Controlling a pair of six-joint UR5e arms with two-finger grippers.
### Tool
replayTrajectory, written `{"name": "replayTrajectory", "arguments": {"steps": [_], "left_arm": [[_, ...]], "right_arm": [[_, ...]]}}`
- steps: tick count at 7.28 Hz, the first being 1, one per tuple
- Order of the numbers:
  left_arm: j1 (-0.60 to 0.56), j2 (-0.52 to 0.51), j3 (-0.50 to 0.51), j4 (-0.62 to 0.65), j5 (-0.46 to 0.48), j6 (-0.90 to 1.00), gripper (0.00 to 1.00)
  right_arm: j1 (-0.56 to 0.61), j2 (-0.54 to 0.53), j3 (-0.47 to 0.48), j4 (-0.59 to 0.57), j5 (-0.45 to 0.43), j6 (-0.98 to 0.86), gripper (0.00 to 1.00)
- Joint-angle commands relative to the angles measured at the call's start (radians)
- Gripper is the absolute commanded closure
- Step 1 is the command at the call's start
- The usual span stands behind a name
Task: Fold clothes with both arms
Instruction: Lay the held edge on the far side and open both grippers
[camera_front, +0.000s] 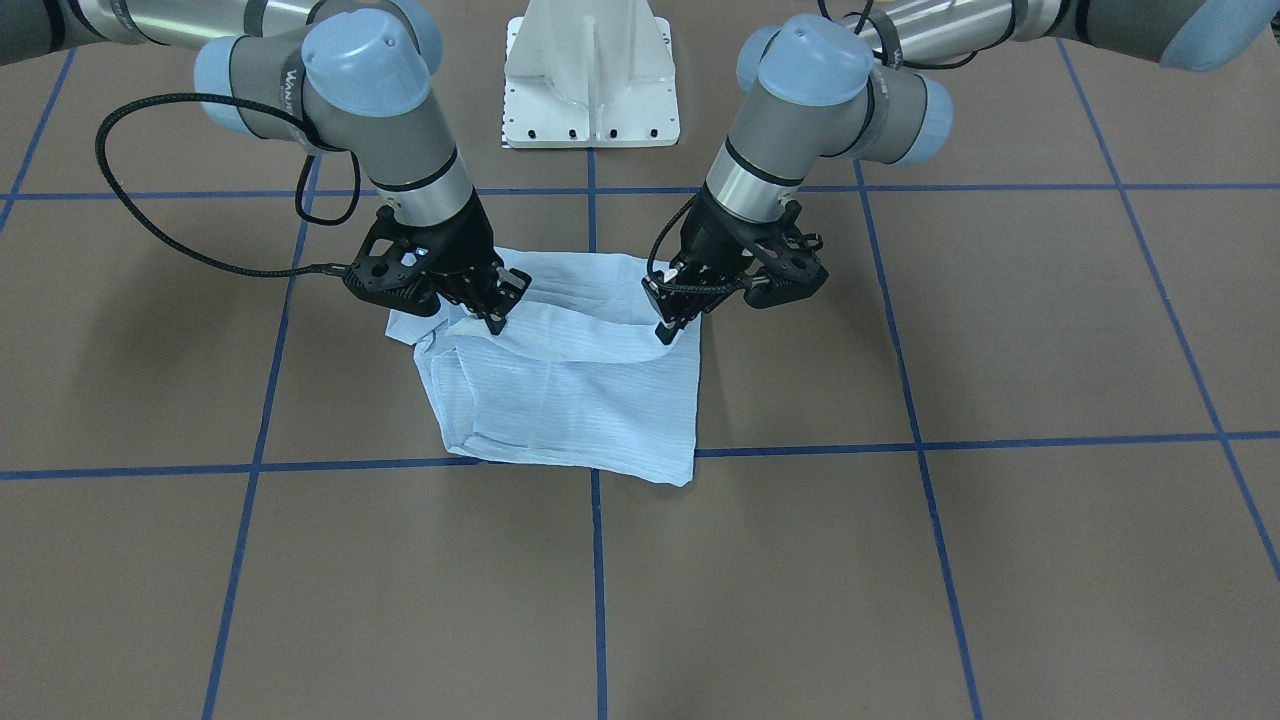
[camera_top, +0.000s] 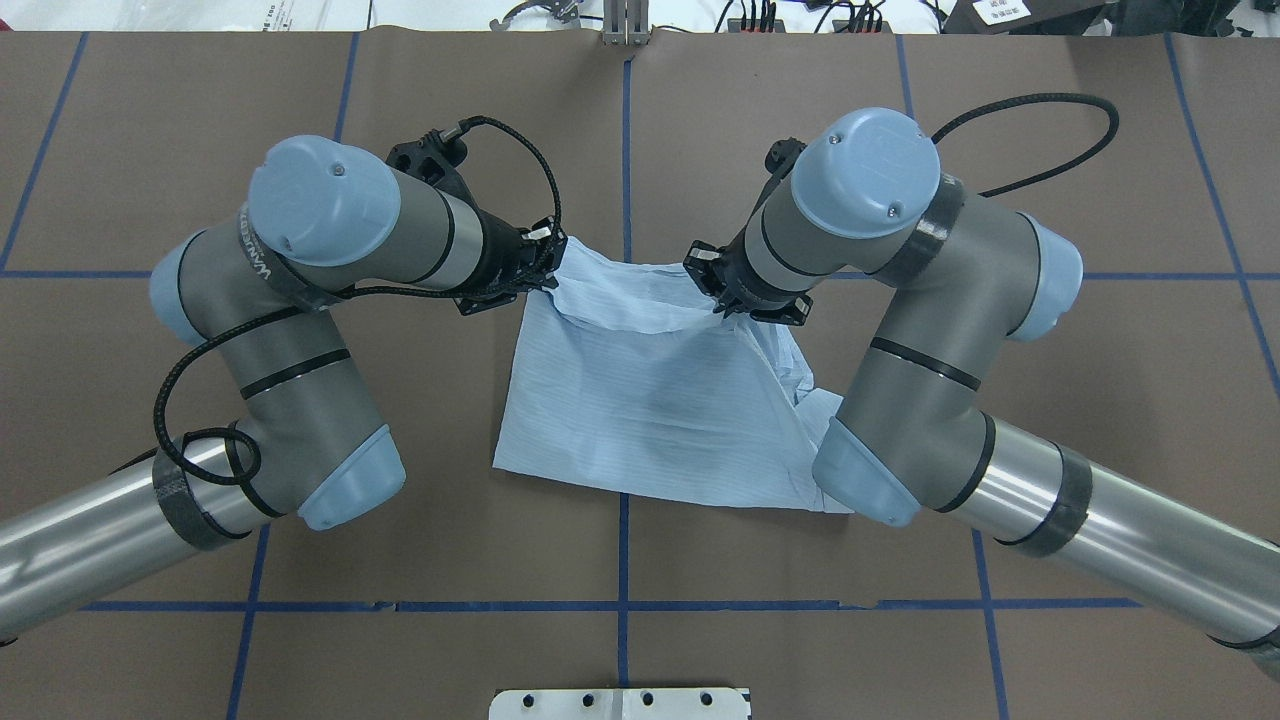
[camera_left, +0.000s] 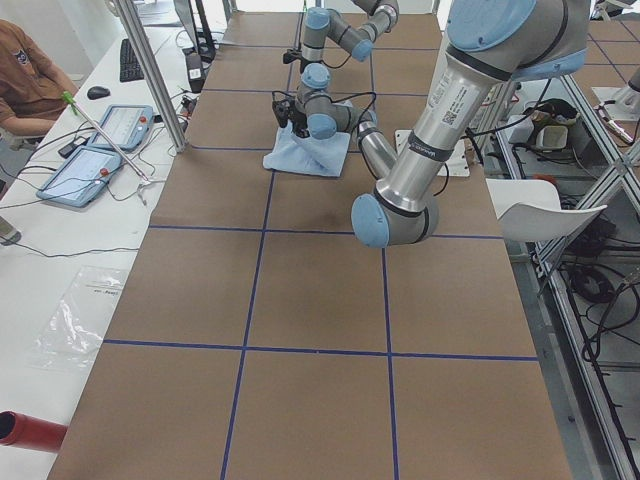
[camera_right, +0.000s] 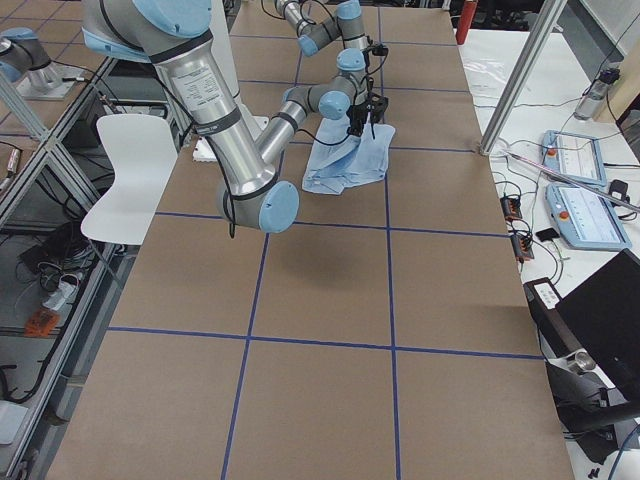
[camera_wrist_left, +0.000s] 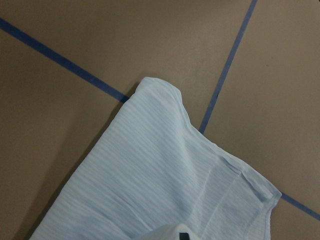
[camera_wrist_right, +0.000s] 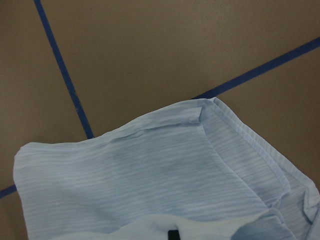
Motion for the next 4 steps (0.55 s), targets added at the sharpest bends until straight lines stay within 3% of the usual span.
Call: {"name": "replayTrajectory", "arguments": {"steps": [1, 4], "left_arm": [[-0.012, -0.034, 0.107, -0.070, 0.002, 0.003, 1.00], [-0.038, -0.046, 0.140, -0.095, 0.000, 0.006, 1.00]], "right_arm": [[0.004, 0.024, -0.099, 0.003, 0.000, -0.050, 1.00], [0.032, 0.049, -0.142, 0.049, 0.000, -0.063, 1.00]]}}
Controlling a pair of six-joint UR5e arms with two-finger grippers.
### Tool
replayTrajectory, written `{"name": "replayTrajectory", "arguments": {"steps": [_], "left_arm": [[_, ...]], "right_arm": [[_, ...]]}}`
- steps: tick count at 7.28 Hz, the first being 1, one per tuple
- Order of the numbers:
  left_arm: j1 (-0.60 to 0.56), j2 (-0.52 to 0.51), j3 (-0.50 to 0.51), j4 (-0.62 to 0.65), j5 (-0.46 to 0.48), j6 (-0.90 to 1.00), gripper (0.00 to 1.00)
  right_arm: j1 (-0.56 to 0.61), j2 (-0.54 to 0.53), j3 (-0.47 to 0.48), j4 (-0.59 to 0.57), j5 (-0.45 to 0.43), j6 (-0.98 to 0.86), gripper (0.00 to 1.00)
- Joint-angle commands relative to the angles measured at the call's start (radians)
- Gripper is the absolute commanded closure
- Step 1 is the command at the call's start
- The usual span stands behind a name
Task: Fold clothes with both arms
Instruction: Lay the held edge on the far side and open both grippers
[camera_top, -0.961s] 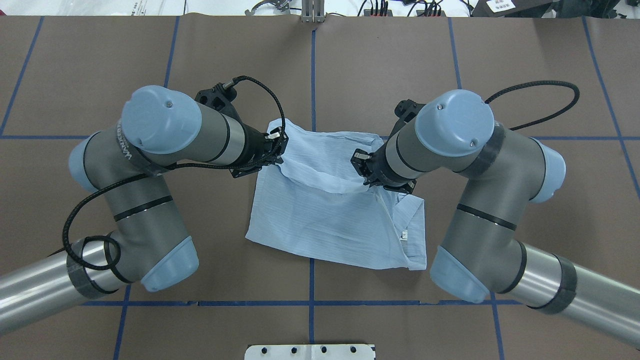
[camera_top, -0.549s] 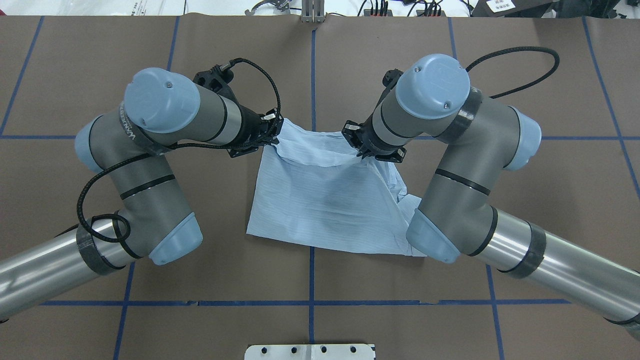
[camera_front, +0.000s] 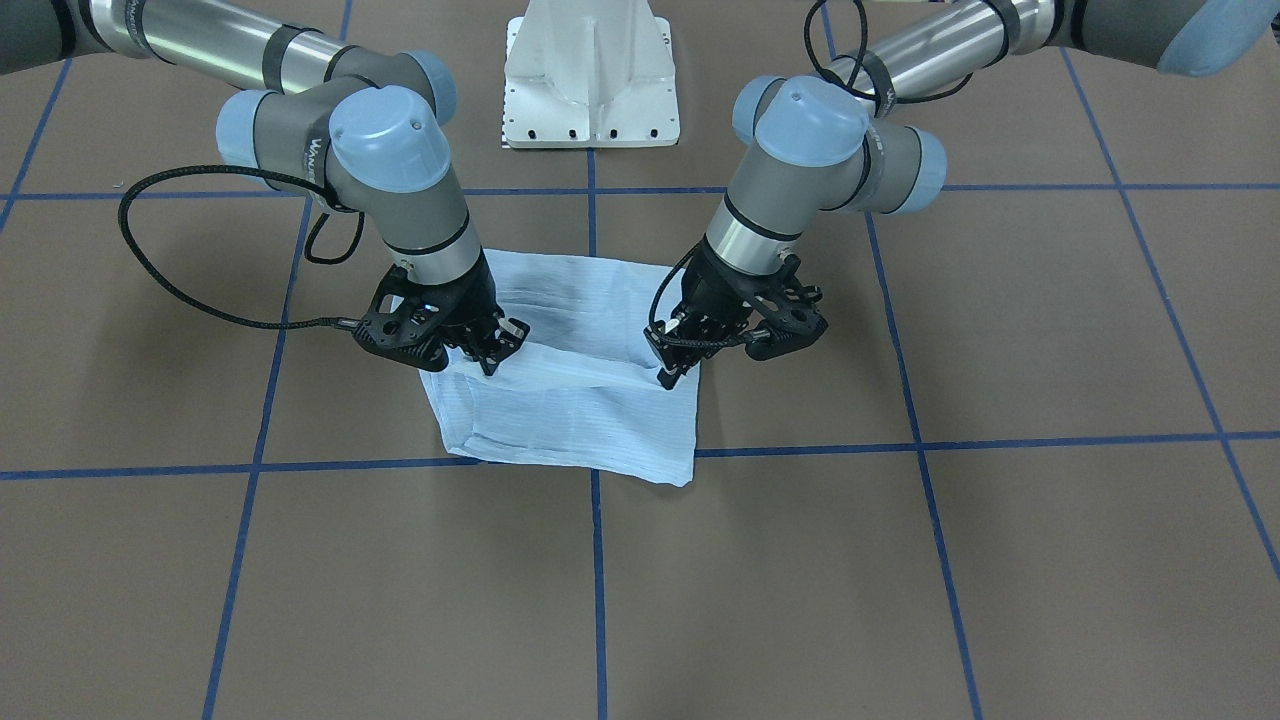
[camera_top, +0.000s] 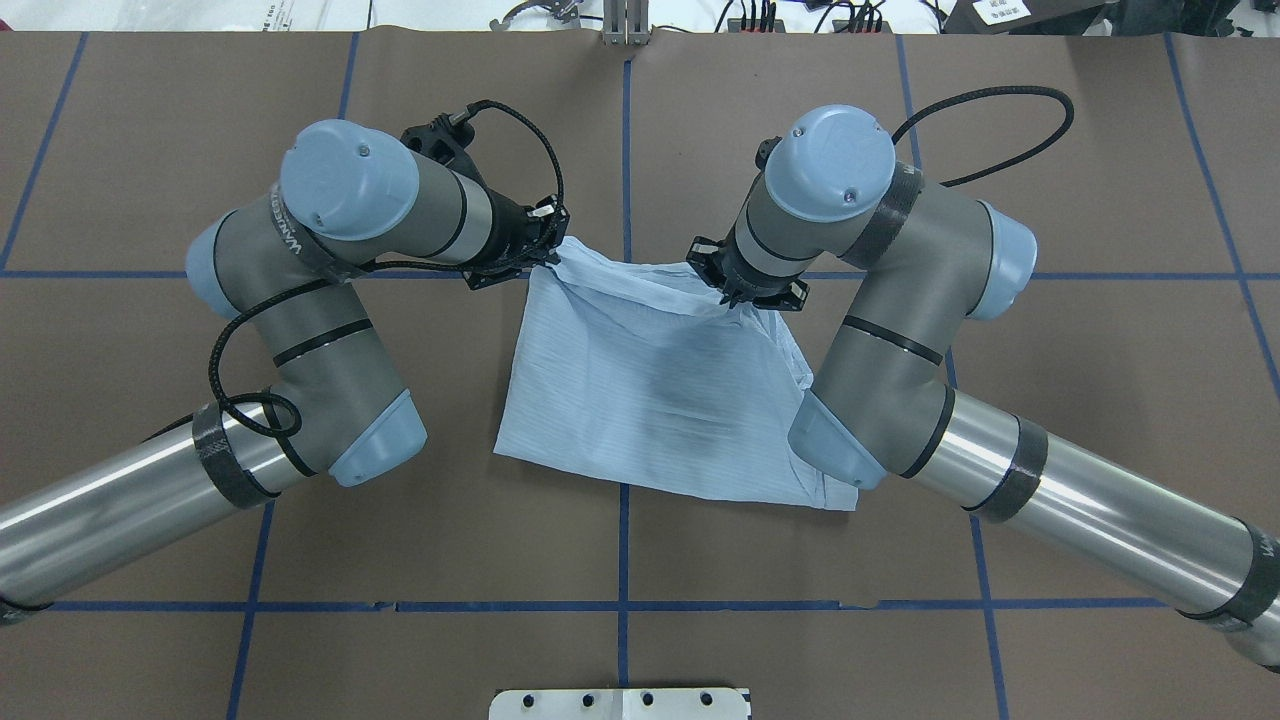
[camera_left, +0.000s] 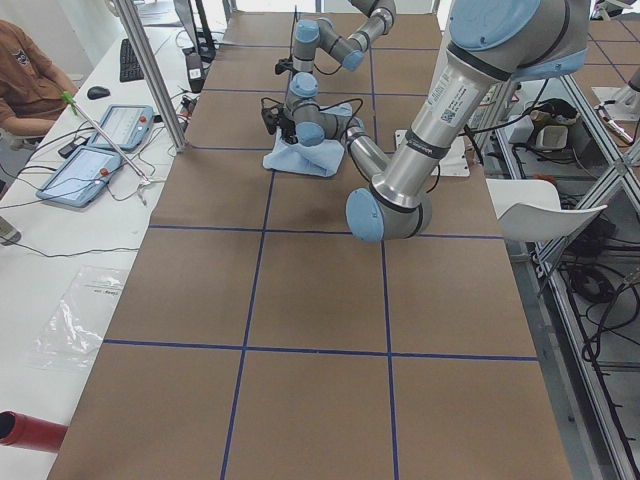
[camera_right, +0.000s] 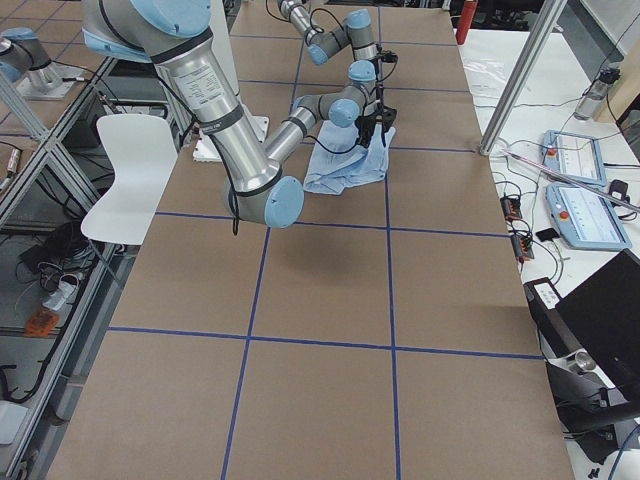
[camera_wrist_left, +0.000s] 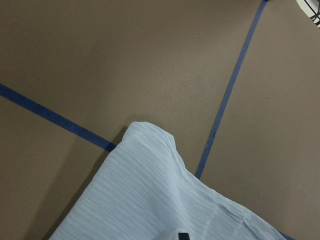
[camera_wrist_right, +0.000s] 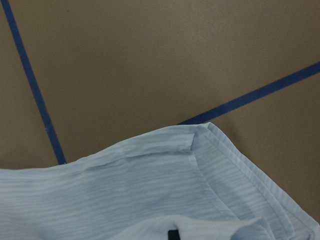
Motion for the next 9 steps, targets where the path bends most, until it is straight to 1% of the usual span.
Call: {"name": "replayTrajectory", "arguments": {"steps": [1, 3, 4, 5, 6, 7, 9], "left_arm": [[-0.015, -0.016, 0.021, -0.010, 0.001, 0.002, 1.00], [-0.013, -0.027, 0.040, -0.014, 0.001, 0.002, 1.00], [-0.013, -0.033, 0.041, -0.026, 0.001, 0.002, 0.23], [-0.013, -0.040, 0.041, -0.027, 0.003, 0.000, 0.01], [-0.015, -0.042, 0.043, -0.023, 0.003, 0.000, 0.01], [-0.016, -0.041, 0.043, -0.011, 0.003, 0.003, 0.01], [-0.035, -0.033, 0.041, -0.001, 0.000, 0.008, 0.01]], "right_arm": [[0.019, 0.042, -0.059, 0.018, 0.000, -0.008, 1.00], [0.019, 0.043, -0.071, 0.021, 0.000, -0.008, 1.00], [0.016, 0.043, -0.090, 0.053, -0.003, 0.002, 0.02], [0.019, 0.036, -0.097, 0.075, -0.006, -0.004, 0.00], [0.039, 0.035, -0.097, 0.073, -0.003, -0.009, 0.00], [0.057, 0.039, -0.097, 0.075, 0.022, -0.052, 0.00], [0.054, 0.046, -0.089, 0.073, 0.026, -0.066, 0.00]]}}
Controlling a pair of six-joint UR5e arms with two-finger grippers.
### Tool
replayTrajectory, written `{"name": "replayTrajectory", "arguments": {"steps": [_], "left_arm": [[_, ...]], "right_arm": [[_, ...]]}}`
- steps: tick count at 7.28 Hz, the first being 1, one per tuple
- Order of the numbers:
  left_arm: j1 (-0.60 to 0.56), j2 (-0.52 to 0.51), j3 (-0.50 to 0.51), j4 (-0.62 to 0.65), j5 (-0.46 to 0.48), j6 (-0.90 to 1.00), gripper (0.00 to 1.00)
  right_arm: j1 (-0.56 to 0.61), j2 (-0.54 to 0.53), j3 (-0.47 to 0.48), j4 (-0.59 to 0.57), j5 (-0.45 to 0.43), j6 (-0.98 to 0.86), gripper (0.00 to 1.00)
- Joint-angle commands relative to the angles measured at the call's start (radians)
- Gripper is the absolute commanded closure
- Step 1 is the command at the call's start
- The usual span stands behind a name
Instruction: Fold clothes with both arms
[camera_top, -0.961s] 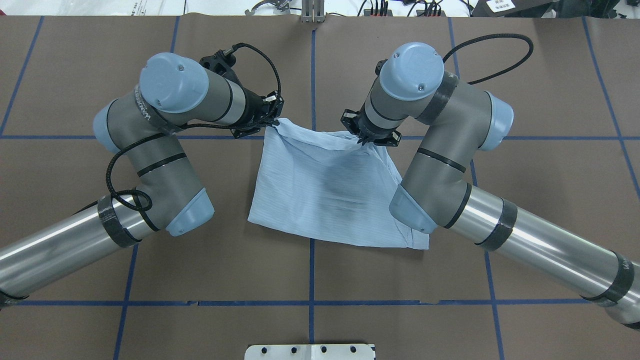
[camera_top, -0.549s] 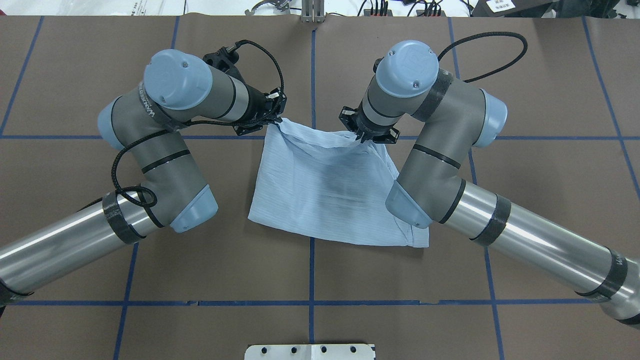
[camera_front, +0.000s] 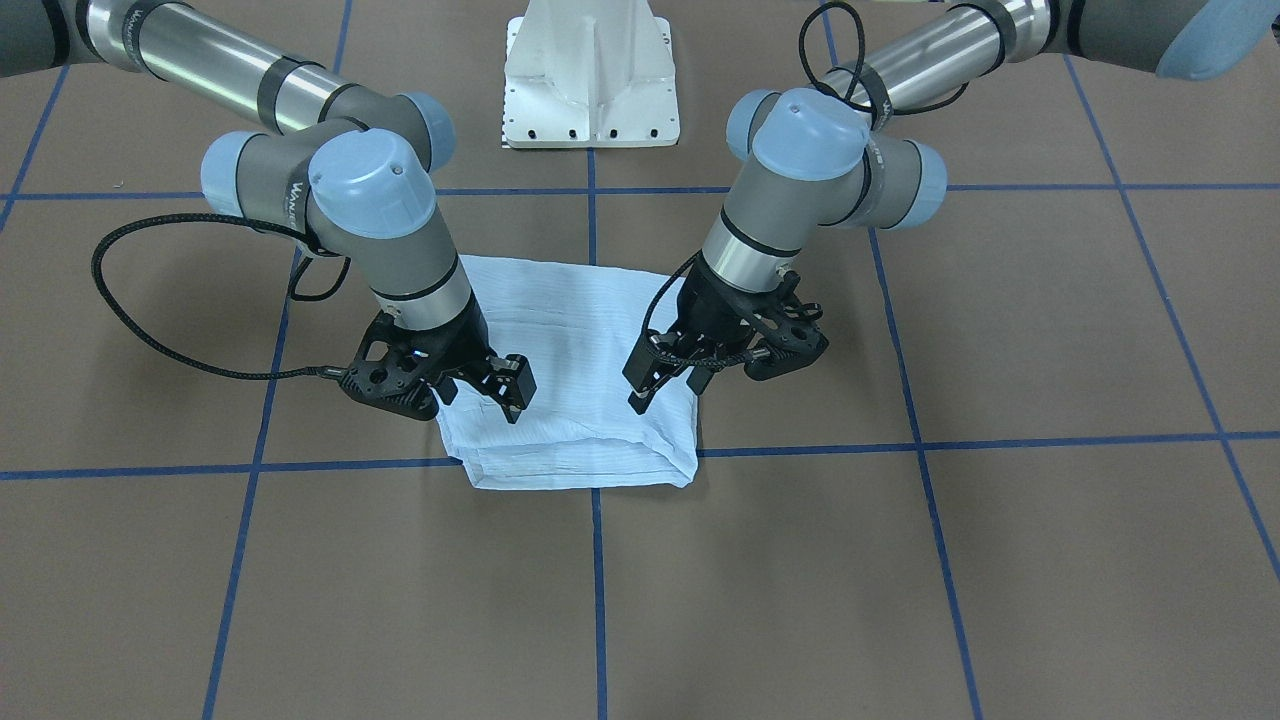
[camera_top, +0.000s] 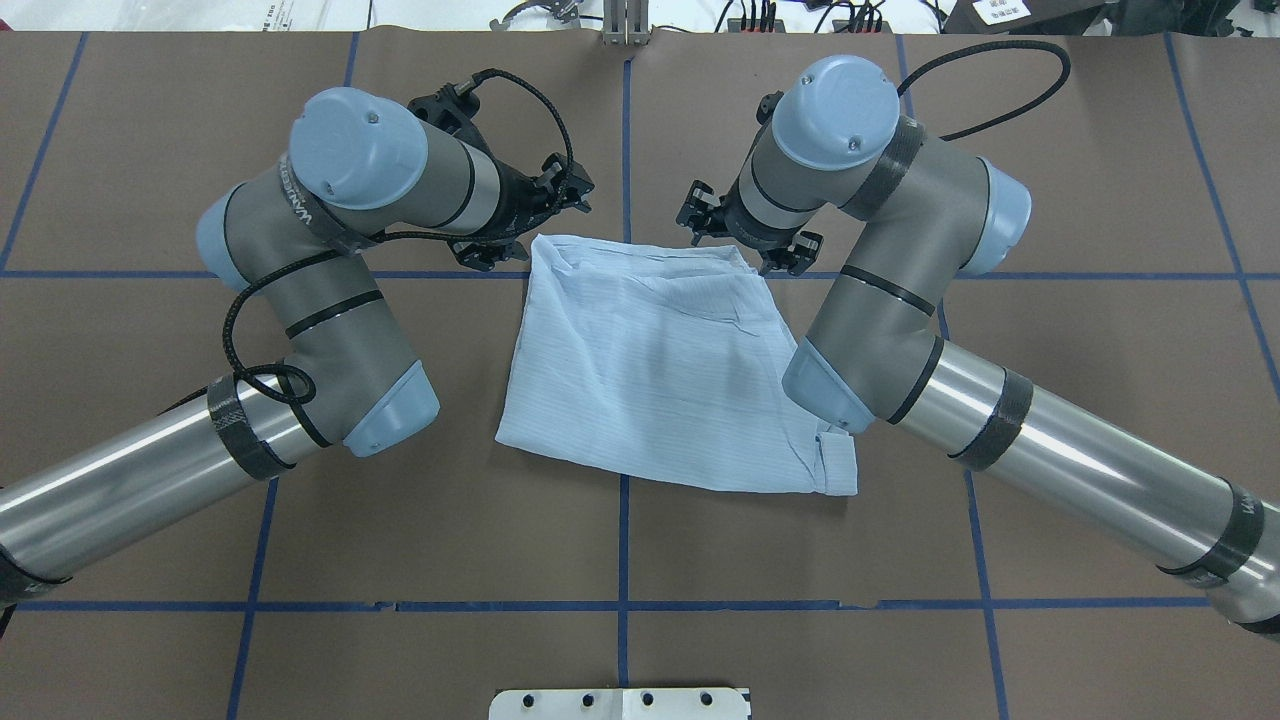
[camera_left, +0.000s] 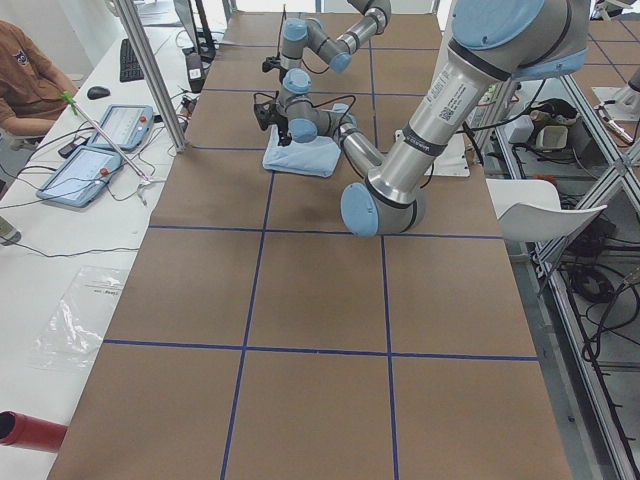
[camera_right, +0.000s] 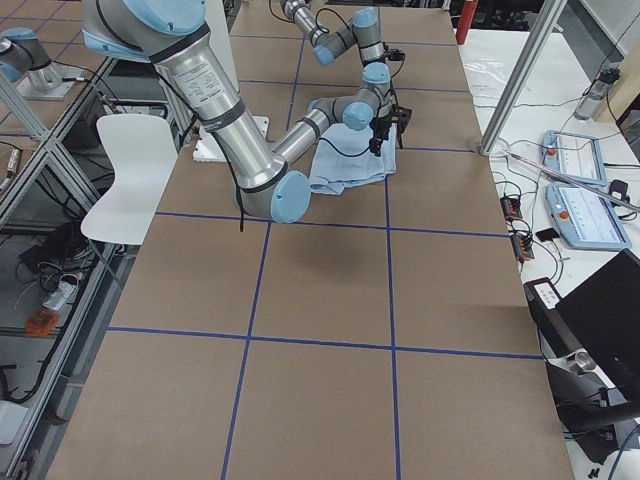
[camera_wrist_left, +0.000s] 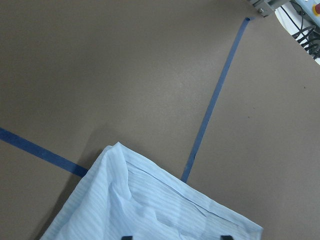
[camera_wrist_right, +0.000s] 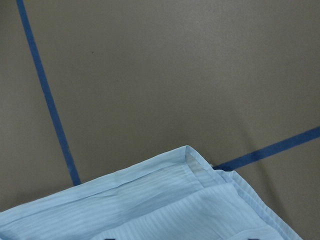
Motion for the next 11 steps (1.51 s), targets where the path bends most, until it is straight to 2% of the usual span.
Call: {"name": "replayTrajectory", "arguments": {"steps": [1, 3, 5, 7, 8, 10, 11], "left_arm": [[-0.021, 0.040, -0.020, 0.010, -0.008, 0.026, 0.01], [-0.093, 0.230, -0.216, 0.013, -0.110, 0.179, 0.01], [-0.183, 0.310, -0.298, 0.139, -0.143, 0.442, 0.00], [-0.266, 0.412, -0.295, 0.157, -0.152, 0.680, 0.00], [-0.348, 0.474, -0.294, 0.159, -0.201, 0.854, 0.00], [-0.519, 0.561, -0.219, 0.163, -0.241, 1.335, 0.00], [-0.573, 0.580, -0.191, 0.162, -0.250, 1.400, 0.00]], "right_arm": [[0.003, -0.001, 0.013, -0.008, 0.005, -0.066, 0.00], [0.107, -0.055, 0.048, -0.058, 0.020, -0.322, 0.00], [0.237, -0.115, 0.097, -0.211, 0.048, -0.690, 0.00], [0.358, -0.219, 0.093, -0.219, 0.120, -0.966, 0.00], [0.403, -0.281, 0.094, -0.219, 0.143, -1.095, 0.00], [0.461, -0.405, 0.100, -0.213, 0.211, -1.296, 0.00], [0.499, -0.477, 0.100, -0.215, 0.214, -1.411, 0.00]]}}
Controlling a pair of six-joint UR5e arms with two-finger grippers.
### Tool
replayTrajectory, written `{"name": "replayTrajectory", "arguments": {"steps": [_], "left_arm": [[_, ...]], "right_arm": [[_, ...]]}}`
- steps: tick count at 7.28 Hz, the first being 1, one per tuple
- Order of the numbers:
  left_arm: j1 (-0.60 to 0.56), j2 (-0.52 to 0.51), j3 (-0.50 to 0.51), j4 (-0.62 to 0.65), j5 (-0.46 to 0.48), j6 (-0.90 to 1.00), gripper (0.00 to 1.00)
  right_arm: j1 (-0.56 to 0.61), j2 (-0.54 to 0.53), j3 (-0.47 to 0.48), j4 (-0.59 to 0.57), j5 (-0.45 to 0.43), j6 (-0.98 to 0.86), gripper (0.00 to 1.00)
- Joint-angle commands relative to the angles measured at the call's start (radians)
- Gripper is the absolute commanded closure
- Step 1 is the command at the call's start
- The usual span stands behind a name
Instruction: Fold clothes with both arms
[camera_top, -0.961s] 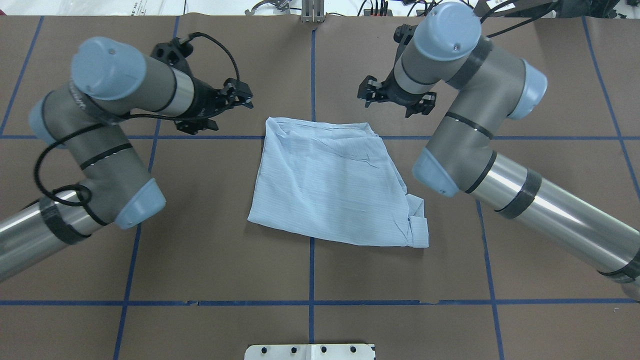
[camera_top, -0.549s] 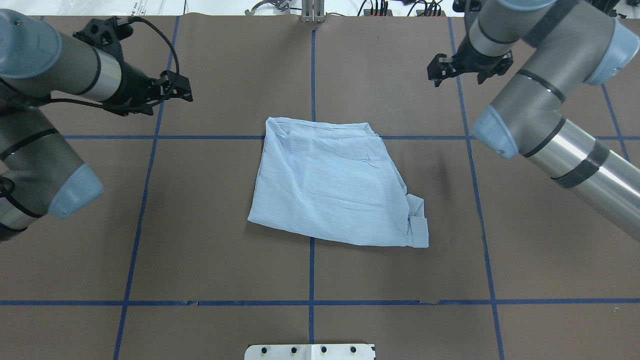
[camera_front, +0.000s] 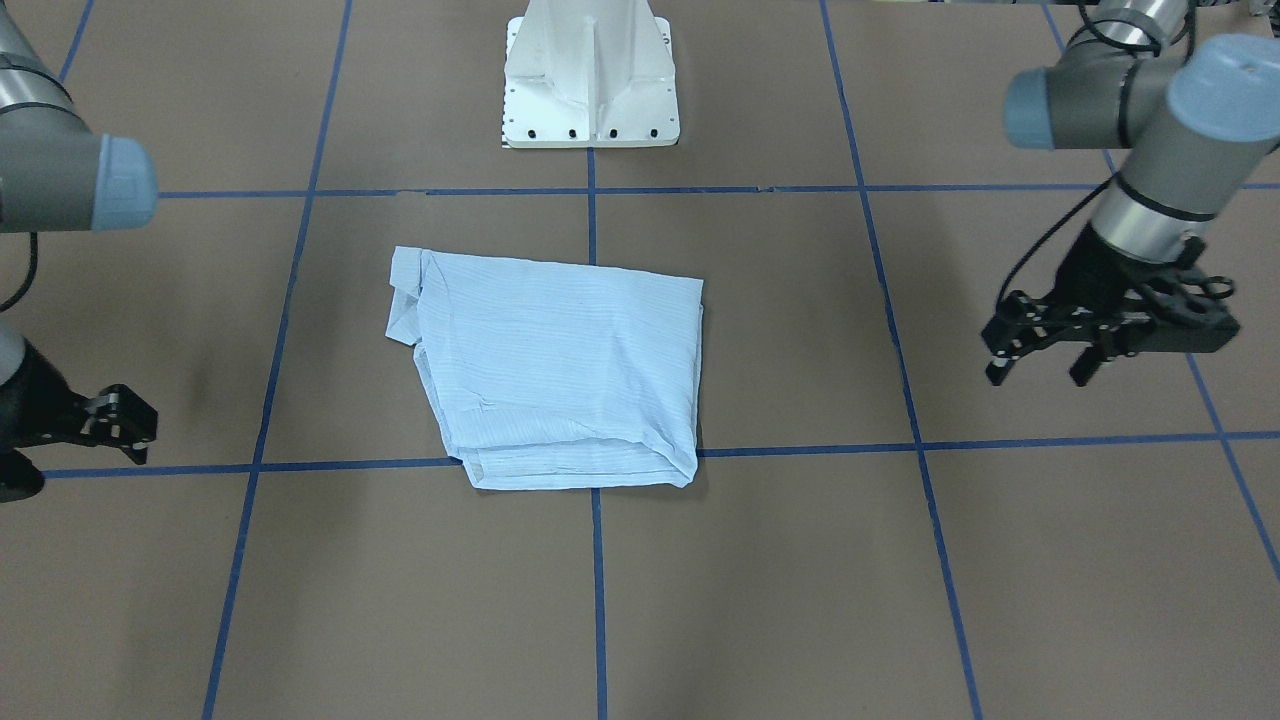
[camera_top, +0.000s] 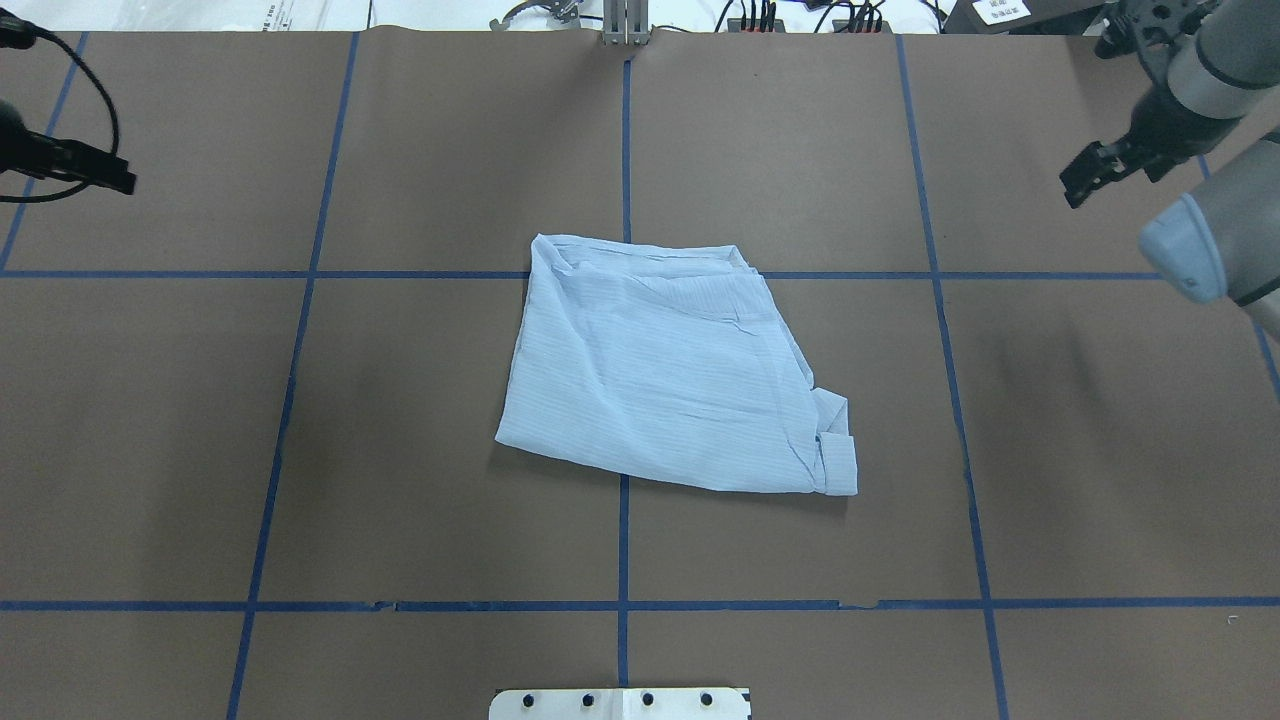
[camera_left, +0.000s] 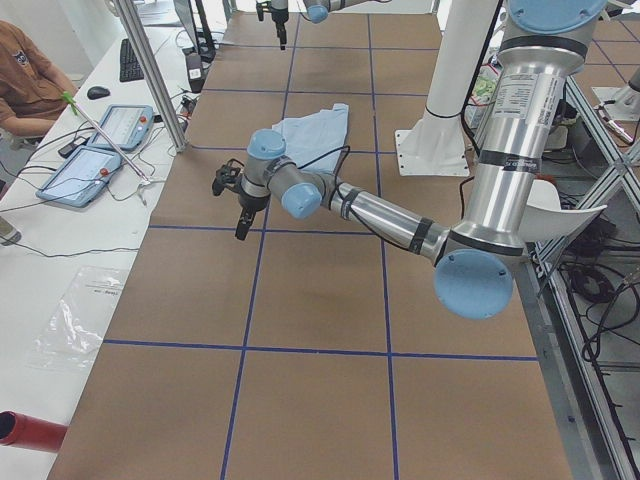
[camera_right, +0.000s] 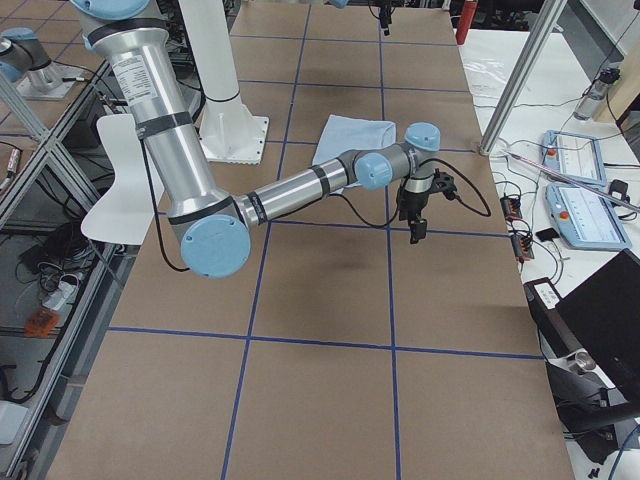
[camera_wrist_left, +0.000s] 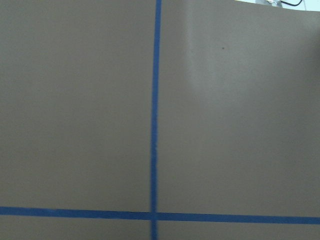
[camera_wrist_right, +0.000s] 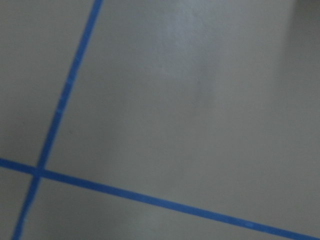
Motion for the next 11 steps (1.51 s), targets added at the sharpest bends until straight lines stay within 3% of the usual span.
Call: {"name": "replayTrajectory", "arguments": {"steps": [1, 2, 3, 5, 6, 8, 9, 11], "left_arm": [[-0.134, 0.082, 0.045, -0.014, -0.077, 0.250, 0.00], [-0.197, 0.121, 0.045, -0.013, -0.136, 0.381, 0.00], [-0.227, 0.135, 0.039, -0.013, -0.199, 0.382, 0.00], [-0.230, 0.174, 0.056, -0.016, -0.184, 0.390, 0.00], [-0.230, 0.170, 0.102, -0.028, -0.191, 0.393, 0.00], [-0.296, 0.170, 0.116, 0.037, -0.185, 0.395, 0.00], [-0.310, 0.163, 0.102, 0.135, -0.181, 0.399, 0.00], [-0.330, 0.170, 0.125, 0.158, -0.181, 0.512, 0.00]], "right_arm": [[0.089, -0.174, 0.003, 0.010, 0.039, -0.155, 0.00], [0.120, -0.176, 0.003, 0.010, 0.075, -0.146, 0.00], [0.123, -0.165, 0.006, 0.011, 0.077, -0.149, 0.00], [0.167, -0.257, 0.003, 0.010, 0.080, -0.148, 0.00], [0.225, -0.254, 0.006, 0.008, 0.100, -0.145, 0.00], [0.320, -0.273, -0.005, 0.003, 0.279, -0.146, 0.00], [0.357, -0.283, -0.003, 0.000, 0.281, -0.148, 0.00], [0.387, -0.308, 0.003, -0.003, 0.287, -0.148, 0.00]]}}
